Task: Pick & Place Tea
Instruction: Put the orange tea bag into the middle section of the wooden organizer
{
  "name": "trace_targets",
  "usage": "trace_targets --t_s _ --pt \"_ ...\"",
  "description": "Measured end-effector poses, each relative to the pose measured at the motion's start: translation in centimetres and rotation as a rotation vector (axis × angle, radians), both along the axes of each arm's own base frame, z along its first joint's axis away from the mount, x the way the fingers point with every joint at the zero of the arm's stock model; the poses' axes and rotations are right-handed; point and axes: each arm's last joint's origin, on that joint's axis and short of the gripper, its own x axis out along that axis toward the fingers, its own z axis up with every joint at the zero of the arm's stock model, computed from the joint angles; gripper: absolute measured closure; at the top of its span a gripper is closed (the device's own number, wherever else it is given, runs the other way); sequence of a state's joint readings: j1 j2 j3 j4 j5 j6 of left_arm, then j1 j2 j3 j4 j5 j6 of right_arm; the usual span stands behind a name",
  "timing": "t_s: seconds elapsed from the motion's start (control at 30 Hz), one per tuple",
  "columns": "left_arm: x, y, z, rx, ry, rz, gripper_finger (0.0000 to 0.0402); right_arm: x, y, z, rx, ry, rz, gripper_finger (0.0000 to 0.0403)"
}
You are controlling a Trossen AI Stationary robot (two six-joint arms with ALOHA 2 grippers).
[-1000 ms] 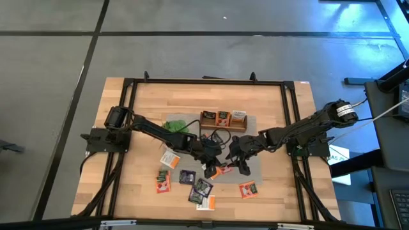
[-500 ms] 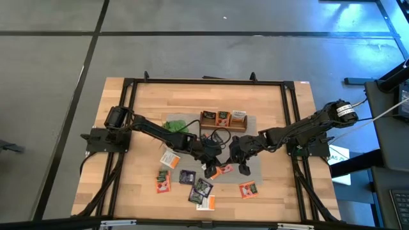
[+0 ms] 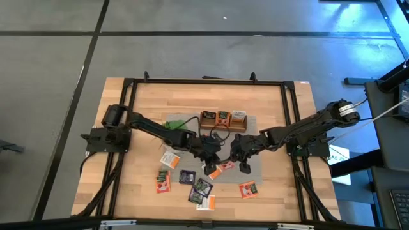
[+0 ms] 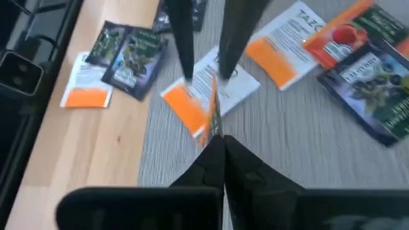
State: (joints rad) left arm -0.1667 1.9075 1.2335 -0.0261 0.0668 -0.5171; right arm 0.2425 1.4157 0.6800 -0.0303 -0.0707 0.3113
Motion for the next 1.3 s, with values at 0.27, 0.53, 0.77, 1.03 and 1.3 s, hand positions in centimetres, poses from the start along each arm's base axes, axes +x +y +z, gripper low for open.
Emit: trace_targets --t_s 0.27,0.53,0.77,1.03,1.3 --pt "-3.4 0.1 5.1 0.256 -0.180 0.162 0.0281 -1.9 -1.4 3.1 -0.151 -0.085 -0.084 0.0400" --pt "-8.2 -0.6 6.7 0.356 -0.522 0.173 0.0285 -4.0 -4.1 7.6 -0.245 -0.303 -0.192 0.0401" --pt "-12.5 -1.2 5.8 0.278 -0.791 -0.035 0.0282 -3.2 -6.9 6.8 -0.345 -0.260 -0.264 0.0399" --pt "-14.0 -2.3 6.0 0.302 -0.882 -0.091 0.0285 -2.8 -11.5 5.4 -0.323 -0.356 -0.290 0.0400" --pt "-14.1 -2.5 6.0 0.318 -0.883 -0.103 0.0282 -5.1 -12.6 0.5 -0.314 -0.431 -0.346 0.0399"
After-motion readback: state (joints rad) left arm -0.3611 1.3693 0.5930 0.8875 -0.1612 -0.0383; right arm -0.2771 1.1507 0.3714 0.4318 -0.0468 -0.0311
